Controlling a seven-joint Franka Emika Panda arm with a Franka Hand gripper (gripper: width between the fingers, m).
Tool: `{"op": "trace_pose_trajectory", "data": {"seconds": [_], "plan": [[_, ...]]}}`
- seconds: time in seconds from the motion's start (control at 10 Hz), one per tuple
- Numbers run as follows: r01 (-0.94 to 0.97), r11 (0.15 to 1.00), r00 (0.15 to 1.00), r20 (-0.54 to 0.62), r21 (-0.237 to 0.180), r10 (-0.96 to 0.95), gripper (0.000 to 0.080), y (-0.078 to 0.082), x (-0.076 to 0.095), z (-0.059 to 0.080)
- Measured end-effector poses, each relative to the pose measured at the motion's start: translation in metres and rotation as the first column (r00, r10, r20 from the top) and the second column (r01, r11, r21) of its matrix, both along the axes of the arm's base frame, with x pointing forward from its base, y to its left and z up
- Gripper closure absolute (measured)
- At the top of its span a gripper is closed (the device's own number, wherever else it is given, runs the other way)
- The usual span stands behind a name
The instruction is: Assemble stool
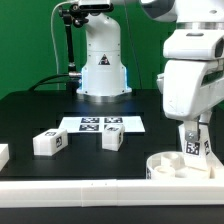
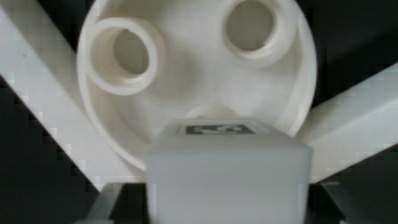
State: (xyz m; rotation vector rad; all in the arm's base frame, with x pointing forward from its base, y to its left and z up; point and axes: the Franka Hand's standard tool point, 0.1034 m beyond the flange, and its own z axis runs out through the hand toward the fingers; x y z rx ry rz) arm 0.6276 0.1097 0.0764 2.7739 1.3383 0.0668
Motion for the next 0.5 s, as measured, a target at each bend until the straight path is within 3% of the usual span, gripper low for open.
{"op": "trace_pose_trajectory", "data": {"seconds": [0.5], "plan": [[0.328, 0.944, 0.945, -0.005, 0.04, -0.328, 0.0459, 0.0015, -0.0006, -0.0001]]}}
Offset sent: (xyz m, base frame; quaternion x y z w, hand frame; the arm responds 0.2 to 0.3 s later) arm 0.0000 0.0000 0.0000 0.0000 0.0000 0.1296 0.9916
